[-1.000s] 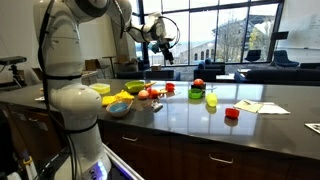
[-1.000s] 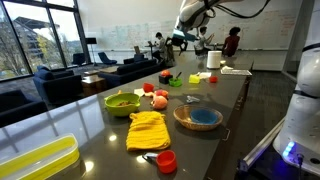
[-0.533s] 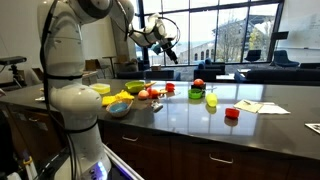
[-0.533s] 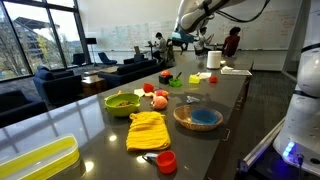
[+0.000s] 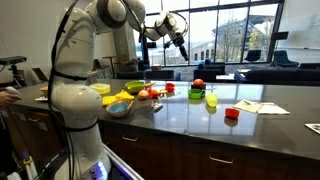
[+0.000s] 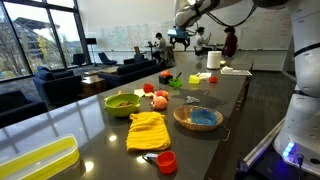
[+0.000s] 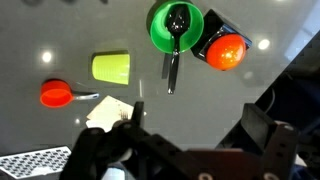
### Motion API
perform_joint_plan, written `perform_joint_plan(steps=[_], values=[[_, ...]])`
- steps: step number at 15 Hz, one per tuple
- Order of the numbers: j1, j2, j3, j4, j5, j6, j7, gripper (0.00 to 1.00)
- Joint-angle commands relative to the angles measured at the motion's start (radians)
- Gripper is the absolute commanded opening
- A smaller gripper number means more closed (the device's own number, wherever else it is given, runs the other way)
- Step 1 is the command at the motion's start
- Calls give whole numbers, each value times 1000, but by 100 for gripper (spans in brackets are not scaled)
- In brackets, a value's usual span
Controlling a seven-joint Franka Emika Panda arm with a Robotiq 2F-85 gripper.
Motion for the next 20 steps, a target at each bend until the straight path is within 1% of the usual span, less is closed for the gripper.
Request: perform_joint_plan(steps=[1,5,7,9,10,11,13,14,15,17,20], values=[[-22,137,25,253,198,-244,-79,100],[-38,259,0,460,283,-543,-36,100],[-57,334,-14,558,308,-662,1,100],[-90,409,-23,651,341,-738,34,100],[-60,314,-14,504,299,-656,3,100],[-73,346,-18,542,310,-681,10,100],[-89,388,-19,588,317,-697,15,100],[-73,365,-17,552,305,-653,10,100],[-46,319,-25,475,266,-559,-4,100],[-28,273,-17,370,248,-402,-12,100],[8,246,-23,264,232,-163,47,100]])
